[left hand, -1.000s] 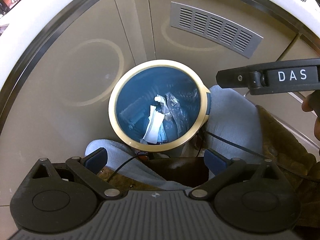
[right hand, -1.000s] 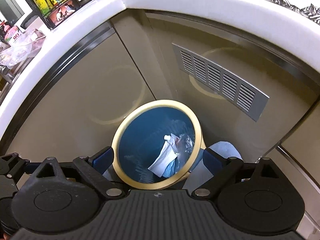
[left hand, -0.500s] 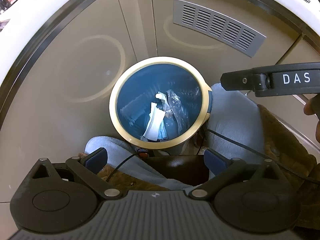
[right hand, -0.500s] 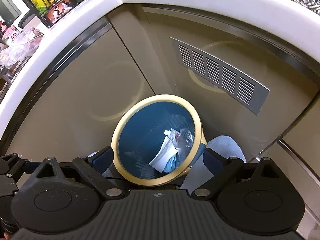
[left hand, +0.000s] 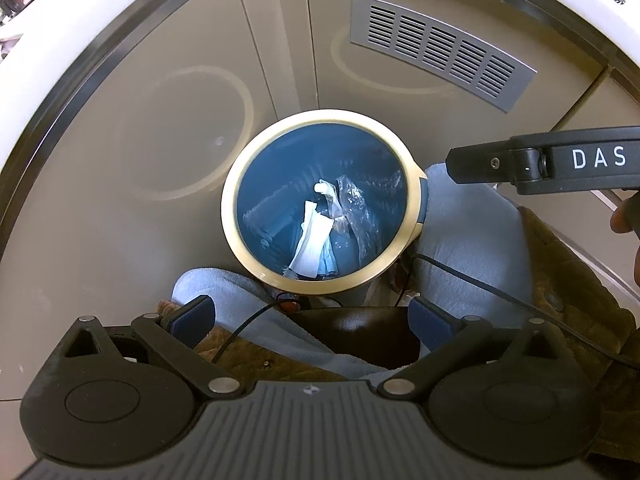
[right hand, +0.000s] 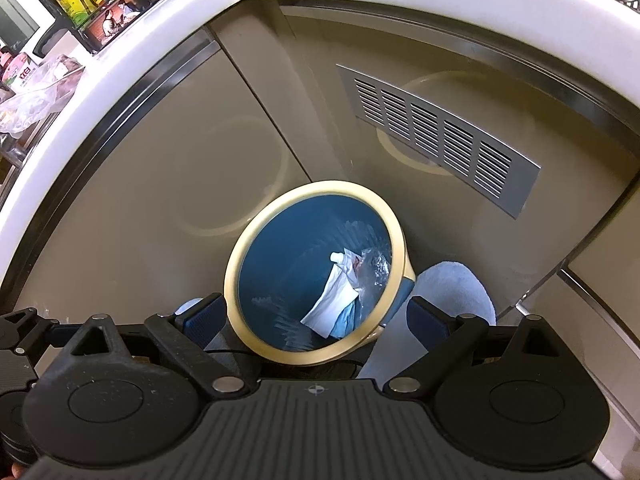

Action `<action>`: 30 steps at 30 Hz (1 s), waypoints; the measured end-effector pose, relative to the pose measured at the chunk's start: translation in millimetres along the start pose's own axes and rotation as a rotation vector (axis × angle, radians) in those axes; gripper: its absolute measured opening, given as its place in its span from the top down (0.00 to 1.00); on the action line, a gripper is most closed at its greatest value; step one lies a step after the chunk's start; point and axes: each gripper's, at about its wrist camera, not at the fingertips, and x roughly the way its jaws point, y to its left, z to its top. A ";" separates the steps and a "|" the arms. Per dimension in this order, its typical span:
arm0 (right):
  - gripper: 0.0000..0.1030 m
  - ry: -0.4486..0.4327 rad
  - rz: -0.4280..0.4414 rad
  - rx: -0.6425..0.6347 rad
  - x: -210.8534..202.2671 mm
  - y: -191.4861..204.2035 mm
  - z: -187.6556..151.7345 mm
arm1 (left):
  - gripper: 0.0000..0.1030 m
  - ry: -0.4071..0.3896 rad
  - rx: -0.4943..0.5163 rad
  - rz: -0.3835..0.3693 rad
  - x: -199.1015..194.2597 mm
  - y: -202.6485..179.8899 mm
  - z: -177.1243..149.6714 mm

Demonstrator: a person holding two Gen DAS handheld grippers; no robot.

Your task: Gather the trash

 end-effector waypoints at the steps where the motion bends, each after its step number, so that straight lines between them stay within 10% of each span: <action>1: 0.06 0.001 0.001 0.002 0.0 -0.1 -0.4 | 0.01 0.001 0.001 0.000 -0.1 -0.4 -0.3; 30: 0.05 0.040 -0.008 -0.024 7.5 5.7 -0.8 | 0.00 0.011 -0.019 -0.007 3.9 4.0 -1.3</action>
